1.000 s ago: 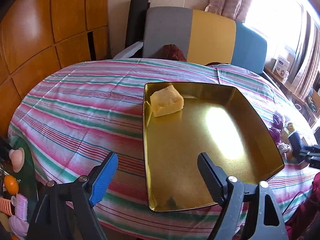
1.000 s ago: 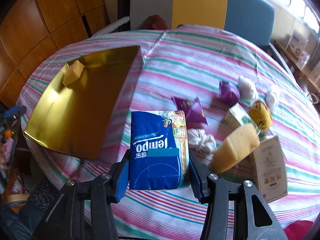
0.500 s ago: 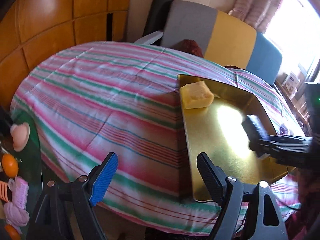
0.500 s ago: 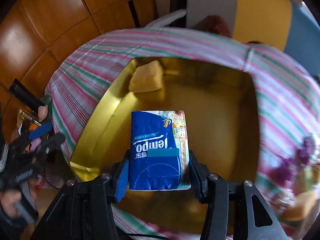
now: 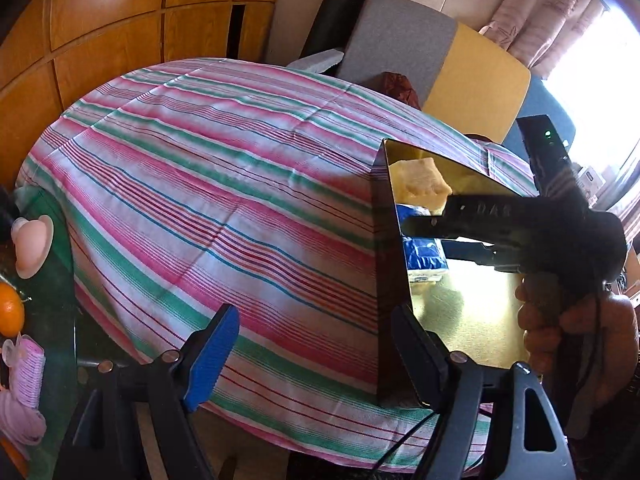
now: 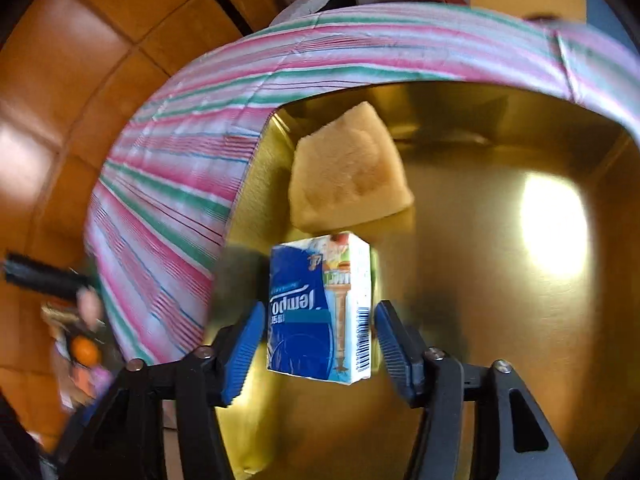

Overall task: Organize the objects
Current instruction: 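Carry the blue tissue pack into the gold tray and open the right tool, then move the left tool to the purple snack packet and grasp it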

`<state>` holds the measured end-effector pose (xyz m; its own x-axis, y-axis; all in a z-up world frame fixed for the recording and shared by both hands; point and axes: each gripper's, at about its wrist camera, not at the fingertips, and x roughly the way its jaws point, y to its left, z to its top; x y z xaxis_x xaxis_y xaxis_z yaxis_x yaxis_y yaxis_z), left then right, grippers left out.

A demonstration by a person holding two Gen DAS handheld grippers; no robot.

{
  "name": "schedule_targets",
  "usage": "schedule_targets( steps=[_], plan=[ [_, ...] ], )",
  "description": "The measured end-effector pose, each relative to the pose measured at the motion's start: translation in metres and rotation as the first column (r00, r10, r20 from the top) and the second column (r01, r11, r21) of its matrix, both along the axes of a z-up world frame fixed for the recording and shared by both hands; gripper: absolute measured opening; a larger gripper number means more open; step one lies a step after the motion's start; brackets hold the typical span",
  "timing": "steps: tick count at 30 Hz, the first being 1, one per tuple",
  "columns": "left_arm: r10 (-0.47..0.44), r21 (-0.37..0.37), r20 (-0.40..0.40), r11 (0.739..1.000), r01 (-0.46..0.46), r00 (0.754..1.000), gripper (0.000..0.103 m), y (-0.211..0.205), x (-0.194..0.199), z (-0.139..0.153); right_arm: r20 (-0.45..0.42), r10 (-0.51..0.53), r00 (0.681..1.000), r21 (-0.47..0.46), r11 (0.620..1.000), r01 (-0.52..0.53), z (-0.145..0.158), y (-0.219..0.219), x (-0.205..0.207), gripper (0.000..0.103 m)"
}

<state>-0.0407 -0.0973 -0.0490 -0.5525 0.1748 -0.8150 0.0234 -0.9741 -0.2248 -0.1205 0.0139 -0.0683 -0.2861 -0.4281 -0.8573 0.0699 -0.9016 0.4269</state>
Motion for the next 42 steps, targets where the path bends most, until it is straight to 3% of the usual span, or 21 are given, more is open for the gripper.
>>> schedule_targets(
  steps=[6, 16, 23, 27, 31, 34, 39, 42],
  plan=[
    [-0.012, -0.020, 0.003, 1.000, 0.012, 1.000, 0.078, 0.005, 0.001, -0.002, -0.039, 0.020, 0.999, -0.067, 0.997, -0.023, 0.010, 0.008, 0.018, 0.062],
    [-0.049, -0.018, 0.010, 0.999, 0.049, 0.999, 0.076, 0.017, 0.003, -0.002, -0.257, 0.057, 0.965, 0.096, 0.995, -0.033, 0.064, 0.051, 0.087, 0.081],
    [-0.124, -0.036, -0.017, 0.992, 0.124, 0.992, 0.071, 0.041, 0.010, 0.006, -0.337, 0.008, 0.941, 0.163, 0.985, 0.050, 0.086, 0.115, 0.128, 0.083],
    [-0.192, -0.034, -0.044, 0.981, 0.190, 0.981, 0.071, 0.063, 0.013, 0.020, -0.354, -0.077, 0.932, 0.210, 0.965, 0.159, 0.094, 0.181, 0.147, 0.083],
    [-0.298, -0.041, -0.072, 0.954, 0.296, 0.952, 0.066, 0.101, 0.014, 0.036, -0.372, -0.217, 0.902, 0.248, 0.914, 0.322, 0.102, 0.258, 0.165, 0.083],
    [-0.389, -0.035, -0.080, 0.921, 0.387, 0.918, 0.066, 0.138, 0.013, 0.048, -0.400, -0.327, 0.856, 0.247, 0.861, 0.444, 0.105, 0.311, 0.177, 0.083],
    [-0.533, -0.046, -0.095, 0.846, 0.531, 0.841, 0.061, 0.207, 0.013, 0.065, -0.409, -0.507, 0.759, 0.157, 0.780, 0.605, 0.087, 0.383, 0.197, 0.083],
    [-0.619, -0.083, -0.089, 0.785, 0.614, 0.780, 0.059, 0.257, 0.010, 0.070, -0.317, -0.607, 0.729, 0.071, 0.751, 0.656, 0.070, 0.408, 0.202, 0.083]
  ],
)
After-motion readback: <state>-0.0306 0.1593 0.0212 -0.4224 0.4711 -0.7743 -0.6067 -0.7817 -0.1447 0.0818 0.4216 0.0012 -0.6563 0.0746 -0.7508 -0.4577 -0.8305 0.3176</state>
